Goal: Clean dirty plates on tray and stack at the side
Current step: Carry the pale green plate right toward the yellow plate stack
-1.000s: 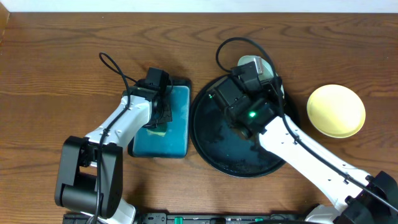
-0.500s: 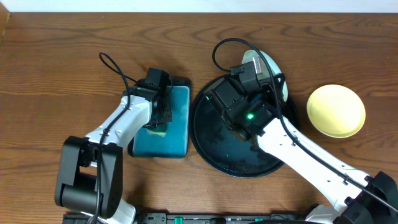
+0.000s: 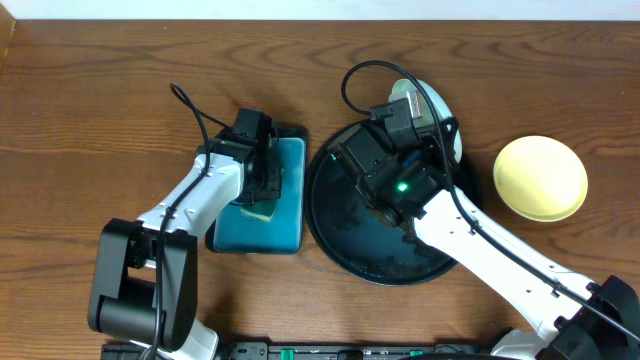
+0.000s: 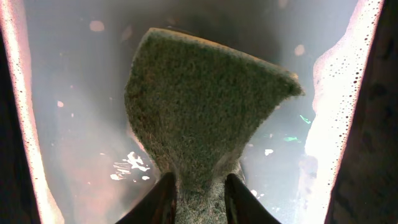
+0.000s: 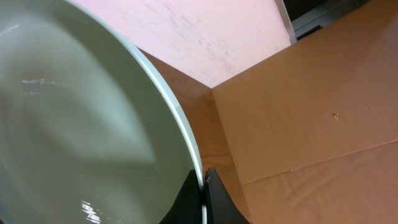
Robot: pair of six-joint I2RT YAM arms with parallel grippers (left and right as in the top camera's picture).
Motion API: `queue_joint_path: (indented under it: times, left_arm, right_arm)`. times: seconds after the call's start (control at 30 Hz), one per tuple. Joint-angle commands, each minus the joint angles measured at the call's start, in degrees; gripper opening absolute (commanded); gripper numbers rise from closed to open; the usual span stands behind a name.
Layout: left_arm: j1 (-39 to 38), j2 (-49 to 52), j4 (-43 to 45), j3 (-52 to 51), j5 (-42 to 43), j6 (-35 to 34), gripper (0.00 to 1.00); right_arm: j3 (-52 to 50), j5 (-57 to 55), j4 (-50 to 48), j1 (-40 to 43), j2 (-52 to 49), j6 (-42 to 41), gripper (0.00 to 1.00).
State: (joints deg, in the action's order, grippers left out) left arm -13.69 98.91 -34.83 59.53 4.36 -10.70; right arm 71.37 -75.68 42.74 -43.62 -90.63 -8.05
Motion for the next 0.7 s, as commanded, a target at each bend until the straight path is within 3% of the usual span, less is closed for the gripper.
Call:
queue_joint_path:
  times: [0.0, 0.13, 0.2, 0.33, 0.53, 0.67]
  left_arm:
    - [0.20, -1.38, -0.24, 0.20, 0.74, 0.59, 0.30]
    - [1.46, -6.03, -0.24, 0.79, 0.52, 0.35, 0.39]
    - [3.10, -9.62, -1.20, 0.79, 0.59, 0.33, 0.55]
    - [5.09, -11.74, -4.11, 0.76, 0.57, 0.35, 0.63]
    - [6.95, -11.69, -6.49, 0.70, 0.59, 0.33, 0.64]
    - [6.93, -11.69, -6.56, 0.70, 0.59, 0.33, 0.64]
  right_arm:
    - [-0.02, -2.49, -0.17, -0.39, 1.40, -0.04, 0.01]
    - [-0.02, -2.49, -0.35, -0.17, 1.40, -0.04, 0.01]
    - [-0.02, -2.51, -0.59, -0.17, 1.40, -0.04, 0.01]
    - [-0.02, -2.49, -1.68, -0.15, 1.40, -0.04, 0.01]
    - [-0.02, -1.97, -2.29, 0.02, 1.40, -0.07, 0.01]
    - [-0.04, 5.05, -1.95, 2.12, 1.38, -1.46, 0.01]
